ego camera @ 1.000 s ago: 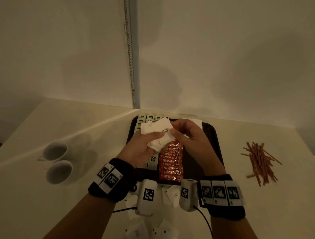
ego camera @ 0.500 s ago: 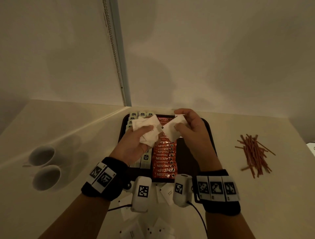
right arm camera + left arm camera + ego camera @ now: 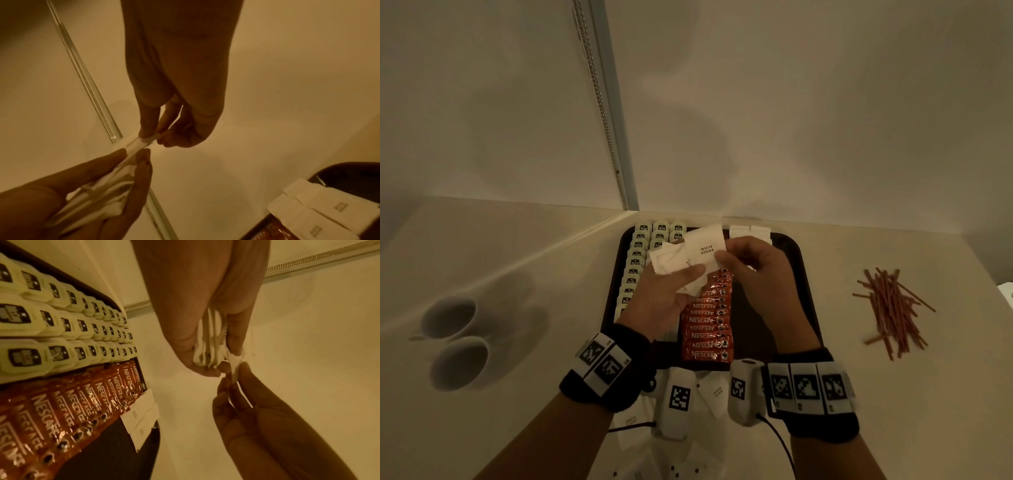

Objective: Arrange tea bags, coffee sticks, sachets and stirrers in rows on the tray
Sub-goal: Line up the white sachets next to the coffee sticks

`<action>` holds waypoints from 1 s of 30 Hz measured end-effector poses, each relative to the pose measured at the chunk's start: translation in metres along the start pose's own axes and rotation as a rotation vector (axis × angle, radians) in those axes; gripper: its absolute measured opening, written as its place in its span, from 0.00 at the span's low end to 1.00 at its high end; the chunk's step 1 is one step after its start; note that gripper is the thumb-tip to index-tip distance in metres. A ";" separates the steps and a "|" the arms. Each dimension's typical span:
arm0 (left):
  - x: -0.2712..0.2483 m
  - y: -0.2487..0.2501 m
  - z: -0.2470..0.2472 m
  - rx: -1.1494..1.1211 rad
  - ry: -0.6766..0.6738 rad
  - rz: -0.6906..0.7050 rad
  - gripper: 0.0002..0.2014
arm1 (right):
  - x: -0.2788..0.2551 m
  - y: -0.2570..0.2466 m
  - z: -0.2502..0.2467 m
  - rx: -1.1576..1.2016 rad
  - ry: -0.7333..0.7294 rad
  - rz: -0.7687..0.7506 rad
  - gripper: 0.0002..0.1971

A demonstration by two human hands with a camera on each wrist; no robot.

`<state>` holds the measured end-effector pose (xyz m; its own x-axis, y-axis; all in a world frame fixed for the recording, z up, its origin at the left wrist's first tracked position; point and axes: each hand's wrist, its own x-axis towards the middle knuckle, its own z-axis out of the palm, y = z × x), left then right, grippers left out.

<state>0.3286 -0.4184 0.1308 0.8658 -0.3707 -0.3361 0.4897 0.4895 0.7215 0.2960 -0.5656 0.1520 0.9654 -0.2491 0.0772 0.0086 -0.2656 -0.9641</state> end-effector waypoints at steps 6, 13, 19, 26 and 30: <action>0.006 -0.002 -0.010 -0.158 0.043 -0.055 0.20 | 0.014 0.021 -0.018 0.288 0.082 0.169 0.03; 0.010 0.005 -0.025 -0.137 0.106 0.019 0.16 | 0.060 0.118 -0.048 0.002 0.226 0.442 0.11; 0.010 0.007 -0.036 -0.108 0.145 0.044 0.17 | 0.068 0.166 -0.039 -0.308 0.130 0.592 0.09; 0.013 0.010 -0.041 -0.086 0.150 0.051 0.17 | 0.072 0.172 -0.027 -0.381 0.167 0.578 0.09; 0.013 0.010 -0.041 -0.064 0.144 0.061 0.17 | 0.076 0.171 -0.024 -0.418 0.209 0.565 0.10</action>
<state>0.3490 -0.3857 0.1089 0.8976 -0.2238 -0.3798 0.4374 0.5584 0.7049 0.3645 -0.6521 -0.0013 0.7232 -0.6142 -0.3158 -0.6160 -0.3668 -0.6971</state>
